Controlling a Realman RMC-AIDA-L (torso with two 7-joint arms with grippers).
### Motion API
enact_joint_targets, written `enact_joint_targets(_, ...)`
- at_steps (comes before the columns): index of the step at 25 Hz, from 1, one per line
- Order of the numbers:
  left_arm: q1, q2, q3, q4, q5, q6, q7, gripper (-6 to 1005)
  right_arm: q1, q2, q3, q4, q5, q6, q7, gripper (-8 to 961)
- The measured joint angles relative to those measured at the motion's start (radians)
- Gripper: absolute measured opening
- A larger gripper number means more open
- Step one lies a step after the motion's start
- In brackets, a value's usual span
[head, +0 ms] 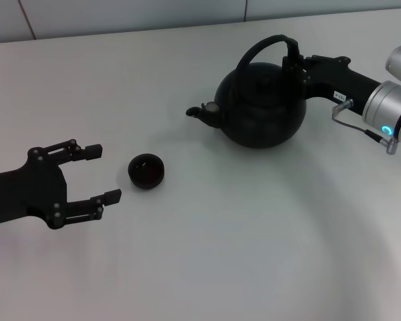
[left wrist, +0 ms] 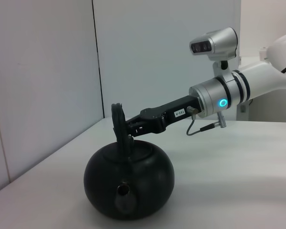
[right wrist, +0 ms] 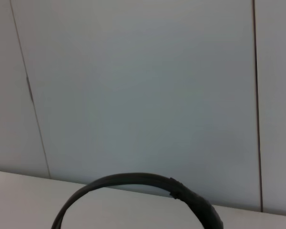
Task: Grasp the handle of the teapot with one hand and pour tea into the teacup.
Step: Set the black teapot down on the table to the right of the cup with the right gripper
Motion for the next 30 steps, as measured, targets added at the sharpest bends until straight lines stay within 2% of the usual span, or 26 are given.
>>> enact_joint_targets(19, -0.005, 0.0, -0.002, 0.011, 0.001, -0.001, -0.005, 786, -0.001, -0.003, -0.003, 0.005, -0.004, -0.001, 0.003, 147)
enact_joint_targets(25, -0.004, -0.003, -0.002, 0.011, 0.001, -0.001, -0.006, 786, -0.023, -0.002, -0.004, -0.02, -0.005, -0.01, 0.003, 162)
enact_joint_targets(30, -0.004, -0.007, -0.002, 0.011, 0.001, -0.002, -0.007, 786, -0.049, -0.001, -0.009, -0.055, -0.005, -0.012, 0.003, 315)
